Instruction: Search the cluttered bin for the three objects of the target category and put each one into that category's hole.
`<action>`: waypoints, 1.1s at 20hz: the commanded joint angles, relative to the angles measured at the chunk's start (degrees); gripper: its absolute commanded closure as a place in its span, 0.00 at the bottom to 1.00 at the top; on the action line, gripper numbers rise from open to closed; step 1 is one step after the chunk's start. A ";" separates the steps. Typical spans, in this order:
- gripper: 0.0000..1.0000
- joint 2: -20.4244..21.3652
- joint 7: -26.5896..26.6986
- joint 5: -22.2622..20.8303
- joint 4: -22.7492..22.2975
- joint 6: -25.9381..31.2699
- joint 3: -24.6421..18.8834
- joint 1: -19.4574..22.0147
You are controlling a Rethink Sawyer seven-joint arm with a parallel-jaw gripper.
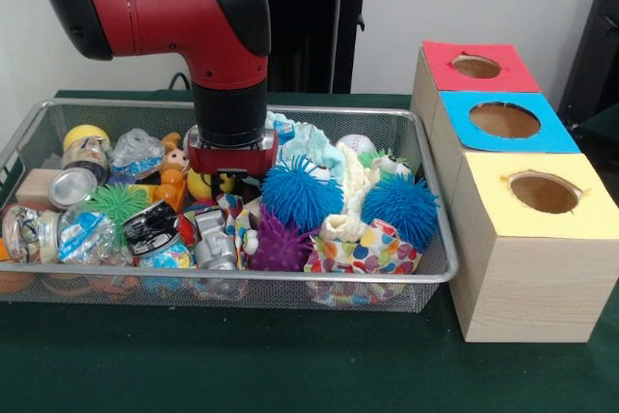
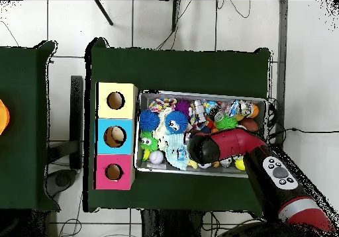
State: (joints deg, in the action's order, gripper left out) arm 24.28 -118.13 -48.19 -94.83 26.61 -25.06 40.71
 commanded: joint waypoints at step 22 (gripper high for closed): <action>0.00 0.33 3.34 -0.08 0.88 -0.24 0.06 1.02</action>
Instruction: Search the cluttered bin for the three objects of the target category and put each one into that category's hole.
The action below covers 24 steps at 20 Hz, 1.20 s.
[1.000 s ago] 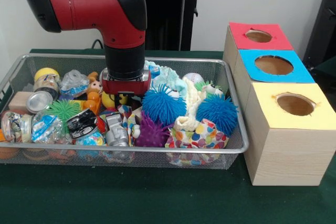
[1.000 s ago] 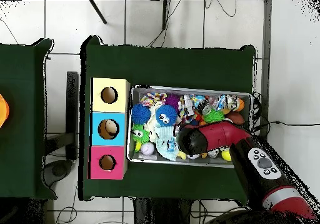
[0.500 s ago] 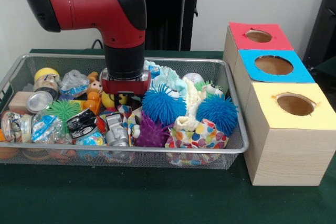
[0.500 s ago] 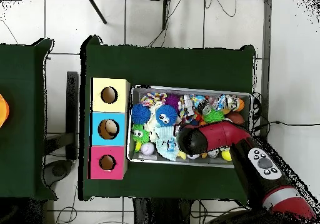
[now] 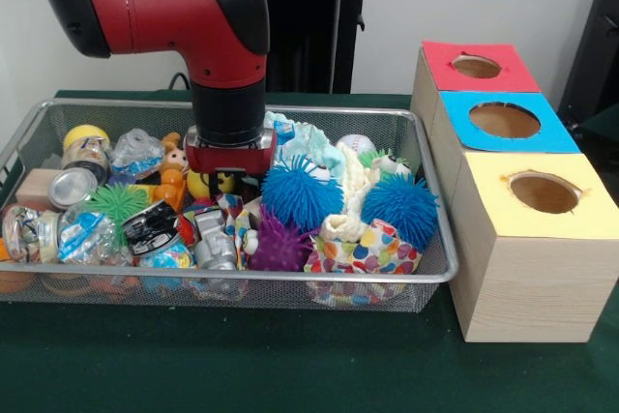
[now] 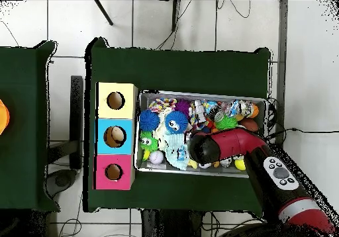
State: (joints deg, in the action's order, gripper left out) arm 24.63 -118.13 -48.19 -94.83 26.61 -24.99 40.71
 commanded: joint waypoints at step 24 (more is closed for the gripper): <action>1.00 1.16 2.56 2.00 0.12 1.12 0.34 0.48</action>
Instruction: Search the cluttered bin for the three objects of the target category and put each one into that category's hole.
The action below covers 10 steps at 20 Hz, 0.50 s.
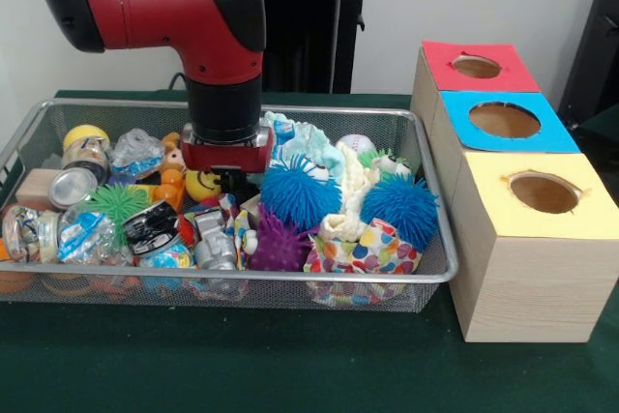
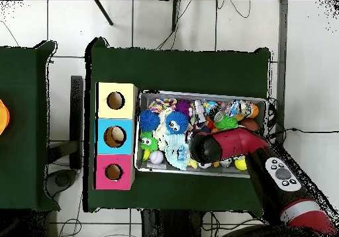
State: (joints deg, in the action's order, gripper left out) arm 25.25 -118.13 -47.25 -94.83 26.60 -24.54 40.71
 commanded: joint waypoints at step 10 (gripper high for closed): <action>1.00 17.94 6.33 13.49 -9.84 13.25 -5.00 2.34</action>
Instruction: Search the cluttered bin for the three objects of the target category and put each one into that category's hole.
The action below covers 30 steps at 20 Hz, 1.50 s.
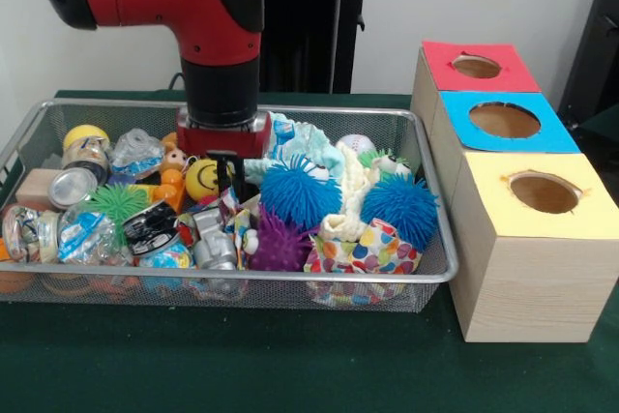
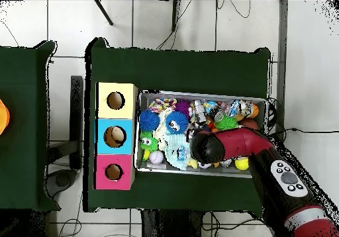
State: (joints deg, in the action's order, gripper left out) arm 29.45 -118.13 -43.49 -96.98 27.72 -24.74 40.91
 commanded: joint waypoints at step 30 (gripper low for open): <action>1.00 5.96 5.25 7.10 -1.37 7.92 -2.41 -0.48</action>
State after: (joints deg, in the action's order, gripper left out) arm 43.74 -118.13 -30.10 -102.51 39.83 -28.74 40.92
